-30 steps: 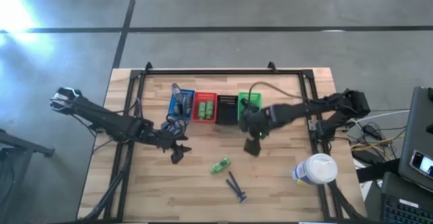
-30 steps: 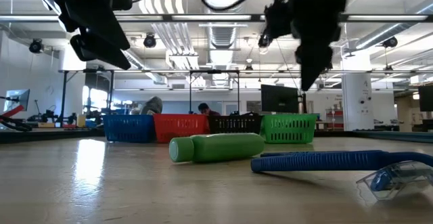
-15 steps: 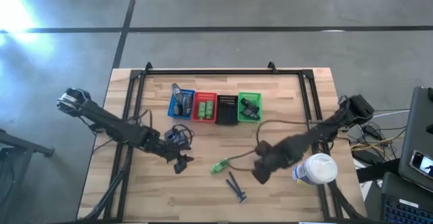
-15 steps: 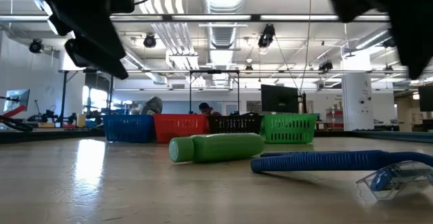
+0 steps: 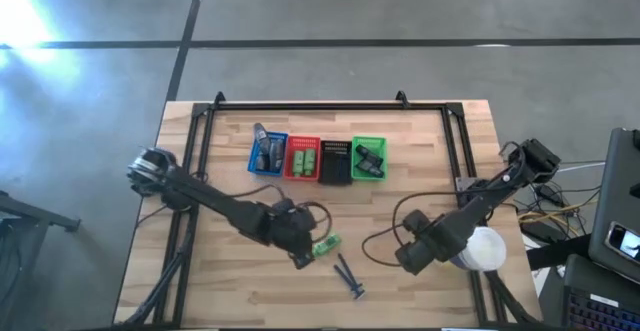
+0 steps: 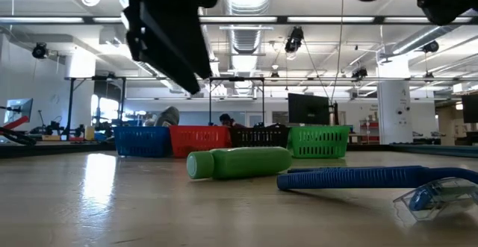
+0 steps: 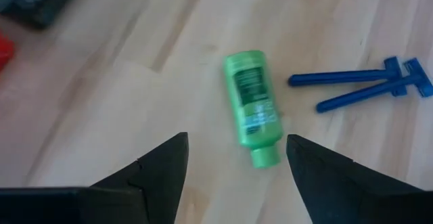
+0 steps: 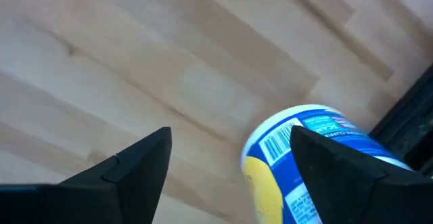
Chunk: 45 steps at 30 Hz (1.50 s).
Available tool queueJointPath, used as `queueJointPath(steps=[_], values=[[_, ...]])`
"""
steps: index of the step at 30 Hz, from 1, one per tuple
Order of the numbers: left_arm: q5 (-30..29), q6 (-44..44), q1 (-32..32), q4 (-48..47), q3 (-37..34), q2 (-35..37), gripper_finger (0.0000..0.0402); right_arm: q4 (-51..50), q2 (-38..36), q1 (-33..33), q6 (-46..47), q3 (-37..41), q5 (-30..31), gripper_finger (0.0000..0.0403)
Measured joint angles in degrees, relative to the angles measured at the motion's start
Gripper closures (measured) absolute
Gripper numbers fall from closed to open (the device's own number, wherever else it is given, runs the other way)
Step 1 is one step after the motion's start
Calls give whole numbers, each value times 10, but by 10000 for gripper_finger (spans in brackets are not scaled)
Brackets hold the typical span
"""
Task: Pick & Place Travel size toiletries
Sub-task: Put the shampoo into the red basket
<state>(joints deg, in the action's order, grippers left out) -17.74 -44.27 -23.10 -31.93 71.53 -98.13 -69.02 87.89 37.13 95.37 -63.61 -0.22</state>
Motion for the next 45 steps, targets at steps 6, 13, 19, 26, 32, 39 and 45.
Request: queueJointPath(steps=[6,13,19,26,32,39,45], values=[[68,78,6,-11,95,-84,133,42,-45,-21,-27,39,42,94],[63,131,5,-32,134,-129,135,112,-69,-27,-70,47,162,80],[26,140,6,-29,117,-144,135,110,-69,-30,-118,67,235,67],[40,69,16,-23,117,-150,120,110,-69,-45,-134,103,243,51],[51,1,23,-23,117,-151,97,111,-69,-45,-163,117,244,54],[55,-21,24,8,110,-170,87,114,-69,-46,-181,127,244,69],[48,-21,26,-1,106,-188,87,113,-69,-46,-180,132,243,69]])
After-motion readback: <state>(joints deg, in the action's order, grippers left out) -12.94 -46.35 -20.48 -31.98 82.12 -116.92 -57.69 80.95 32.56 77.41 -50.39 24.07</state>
